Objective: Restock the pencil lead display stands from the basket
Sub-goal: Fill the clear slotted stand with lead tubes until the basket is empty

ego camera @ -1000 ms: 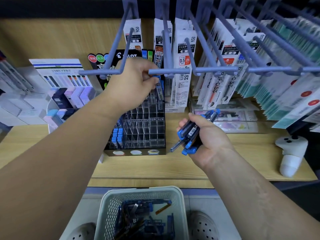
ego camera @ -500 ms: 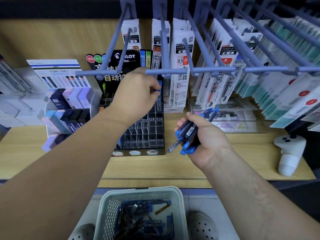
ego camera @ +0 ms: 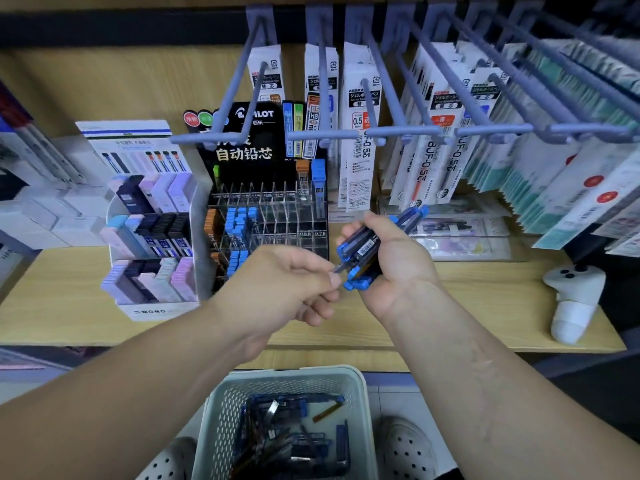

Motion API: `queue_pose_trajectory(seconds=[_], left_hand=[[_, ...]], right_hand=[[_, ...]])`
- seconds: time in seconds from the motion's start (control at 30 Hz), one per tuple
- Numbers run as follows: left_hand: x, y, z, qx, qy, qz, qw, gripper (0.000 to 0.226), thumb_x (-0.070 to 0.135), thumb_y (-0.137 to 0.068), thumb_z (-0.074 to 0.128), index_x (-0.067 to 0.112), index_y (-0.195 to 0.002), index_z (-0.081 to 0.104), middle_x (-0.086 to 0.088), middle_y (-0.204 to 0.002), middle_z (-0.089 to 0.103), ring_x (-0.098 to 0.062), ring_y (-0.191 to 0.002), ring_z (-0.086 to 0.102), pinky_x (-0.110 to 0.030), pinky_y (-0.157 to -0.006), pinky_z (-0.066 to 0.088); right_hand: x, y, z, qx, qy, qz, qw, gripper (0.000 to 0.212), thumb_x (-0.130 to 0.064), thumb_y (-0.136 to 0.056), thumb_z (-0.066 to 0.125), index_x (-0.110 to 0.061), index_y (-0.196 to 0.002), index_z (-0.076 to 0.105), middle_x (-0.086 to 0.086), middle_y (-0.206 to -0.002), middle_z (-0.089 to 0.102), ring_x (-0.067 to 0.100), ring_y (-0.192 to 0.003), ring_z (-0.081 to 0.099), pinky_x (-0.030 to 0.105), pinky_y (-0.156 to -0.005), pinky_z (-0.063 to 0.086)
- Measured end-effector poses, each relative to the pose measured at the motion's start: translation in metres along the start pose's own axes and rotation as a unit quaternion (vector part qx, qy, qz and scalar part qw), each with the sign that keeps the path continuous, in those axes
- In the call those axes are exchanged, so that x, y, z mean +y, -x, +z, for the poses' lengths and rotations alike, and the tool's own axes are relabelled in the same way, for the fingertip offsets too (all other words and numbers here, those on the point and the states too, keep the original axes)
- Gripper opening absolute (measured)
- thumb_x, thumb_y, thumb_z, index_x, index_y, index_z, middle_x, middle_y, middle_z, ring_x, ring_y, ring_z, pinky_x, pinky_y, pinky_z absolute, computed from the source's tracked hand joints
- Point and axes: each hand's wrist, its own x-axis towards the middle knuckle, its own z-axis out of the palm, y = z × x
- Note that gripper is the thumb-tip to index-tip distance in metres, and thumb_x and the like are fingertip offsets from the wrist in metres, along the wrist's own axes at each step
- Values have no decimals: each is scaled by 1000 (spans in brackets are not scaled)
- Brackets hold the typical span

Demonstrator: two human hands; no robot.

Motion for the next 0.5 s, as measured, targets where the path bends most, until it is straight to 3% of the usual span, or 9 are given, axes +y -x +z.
queue_pose_trajectory(seconds=[0.5], left_hand=[[-21,30,-47,55,157,-47,985,19,-1,-85,69,-3,-104,71,-15,-77,71,-18,-62,67,-24,-56,56]], right_hand=[[17,19,22,7,5,1,1000,22,-14,-99,63,-7,-78,61,3,-58,65,14,-49,64,31,-68,58]])
